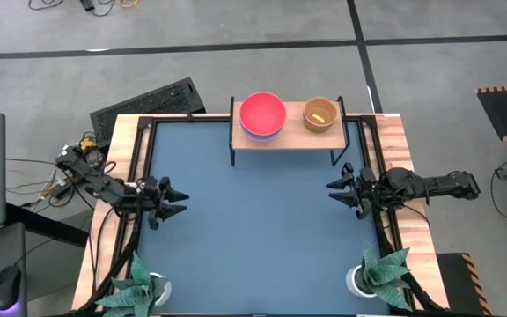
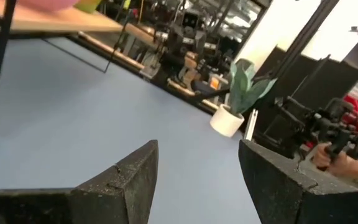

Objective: Place and stack bowls onto a shelf
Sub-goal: Return to Home Position

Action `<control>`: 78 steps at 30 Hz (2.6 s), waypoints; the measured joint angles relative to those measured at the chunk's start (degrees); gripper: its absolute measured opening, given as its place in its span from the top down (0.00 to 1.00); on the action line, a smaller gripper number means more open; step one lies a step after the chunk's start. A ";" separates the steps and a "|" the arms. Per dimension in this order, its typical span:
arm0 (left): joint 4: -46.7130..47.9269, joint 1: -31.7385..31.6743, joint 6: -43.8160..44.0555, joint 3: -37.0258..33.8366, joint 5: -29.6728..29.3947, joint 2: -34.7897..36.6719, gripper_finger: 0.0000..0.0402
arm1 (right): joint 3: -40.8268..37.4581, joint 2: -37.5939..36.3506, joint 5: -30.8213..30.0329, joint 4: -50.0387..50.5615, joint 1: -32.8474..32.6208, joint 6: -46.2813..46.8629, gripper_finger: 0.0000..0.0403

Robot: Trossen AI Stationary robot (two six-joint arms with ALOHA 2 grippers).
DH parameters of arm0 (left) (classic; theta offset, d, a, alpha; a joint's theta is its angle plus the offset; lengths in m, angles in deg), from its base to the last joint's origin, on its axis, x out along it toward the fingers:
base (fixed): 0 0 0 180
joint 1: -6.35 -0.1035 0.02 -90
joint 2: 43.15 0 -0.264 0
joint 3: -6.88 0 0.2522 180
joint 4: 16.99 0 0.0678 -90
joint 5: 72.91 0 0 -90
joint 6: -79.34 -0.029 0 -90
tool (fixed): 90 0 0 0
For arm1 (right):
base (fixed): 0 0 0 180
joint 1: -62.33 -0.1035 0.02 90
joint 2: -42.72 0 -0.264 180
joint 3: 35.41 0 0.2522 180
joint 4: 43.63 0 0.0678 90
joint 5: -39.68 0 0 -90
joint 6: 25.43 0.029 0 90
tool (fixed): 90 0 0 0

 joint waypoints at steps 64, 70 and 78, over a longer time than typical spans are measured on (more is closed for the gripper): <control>-0.66 0.09 -1.16 -0.28 1.06 -0.23 0.48 | -0.04 0.02 -2.19 8.15 0.02 -0.31 0.55; -0.66 0.09 -1.16 -0.30 1.06 -0.23 0.48 | -0.07 0.02 -2.19 8.15 0.02 -0.29 0.55; -0.66 0.09 -1.16 -0.30 1.06 -0.23 0.48 | -0.07 0.02 -2.21 8.15 0.00 -0.29 0.55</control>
